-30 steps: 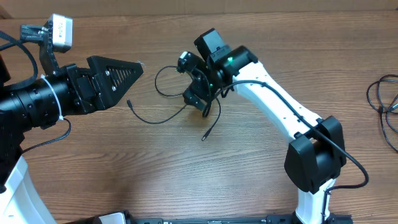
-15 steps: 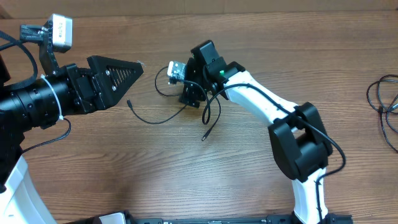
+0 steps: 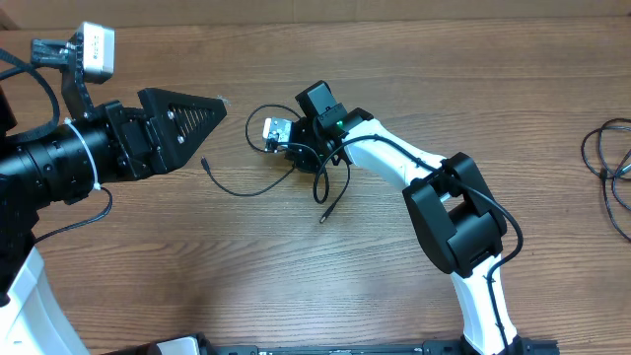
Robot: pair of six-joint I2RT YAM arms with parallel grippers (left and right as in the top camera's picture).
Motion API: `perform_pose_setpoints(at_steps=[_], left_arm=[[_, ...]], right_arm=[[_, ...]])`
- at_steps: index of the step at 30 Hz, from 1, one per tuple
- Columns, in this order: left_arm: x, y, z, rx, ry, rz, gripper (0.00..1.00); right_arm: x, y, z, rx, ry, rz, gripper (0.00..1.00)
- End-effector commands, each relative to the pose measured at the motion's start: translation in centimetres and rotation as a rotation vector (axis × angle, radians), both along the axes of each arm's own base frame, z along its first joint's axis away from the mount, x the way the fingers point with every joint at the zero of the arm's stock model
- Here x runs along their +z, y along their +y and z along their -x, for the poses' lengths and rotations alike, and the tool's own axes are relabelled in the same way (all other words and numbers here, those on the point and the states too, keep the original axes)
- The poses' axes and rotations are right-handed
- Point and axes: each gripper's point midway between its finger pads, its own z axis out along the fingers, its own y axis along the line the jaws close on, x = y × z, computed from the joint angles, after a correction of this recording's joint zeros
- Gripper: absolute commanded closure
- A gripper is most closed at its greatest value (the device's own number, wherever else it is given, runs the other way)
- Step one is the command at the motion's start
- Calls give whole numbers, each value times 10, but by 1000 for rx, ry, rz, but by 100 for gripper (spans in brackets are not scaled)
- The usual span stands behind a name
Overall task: Untangle cables
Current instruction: 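Move the right gripper to the last black cable and grasp it, then lift the black cable and carry it to the right edge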
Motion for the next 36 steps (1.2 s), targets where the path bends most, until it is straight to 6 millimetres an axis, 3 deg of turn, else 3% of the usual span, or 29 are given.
perform_pose_setpoints(at_steps=[1, 2, 3, 15, 20, 22, 23, 24, 27, 30, 33, 36], left_arm=[[0, 0, 1, -3, -9, -15, 8], [0, 0, 1, -3, -9, -15, 8], [0, 0, 1, -3, -9, -15, 8], [0, 0, 1, -3, -9, -16, 7], [0, 0, 1, -3, -9, -15, 7], [0, 0, 1, -1, -6, -13, 7], [0, 0, 1, 1, -4, -11, 7], [0, 0, 1, 1, -3, -11, 7], [0, 0, 1, 7, 6, -3, 7], [-1, 0, 1, 7, 6, -3, 7], [-1, 0, 1, 7, 6, -3, 7], [-1, 0, 1, 10, 7, -6, 7]], right_arm=[[-2, 2, 5, -8, 27, -9, 60], [-2, 2, 5, -24, 37, -12, 14], [-3, 2, 5, -36, 45, -14, 0], [-1, 10, -11, -42, -15, -57, 0], [-23, 9, -9, -42, 10, -40, 15], [-29, 8, -8, -42, 19, -34, 34], [-29, 9, -8, -42, 18, -35, 61], [-29, 9, -9, -42, 15, -37, 96], [-26, 11, -14, -44, -6, -47, 96], [-9, 14, -31, -108, -51, -70, 96], [28, 17, -57, -185, -126, -117, 96], [83, 12, -88, -287, -224, -193, 96]])
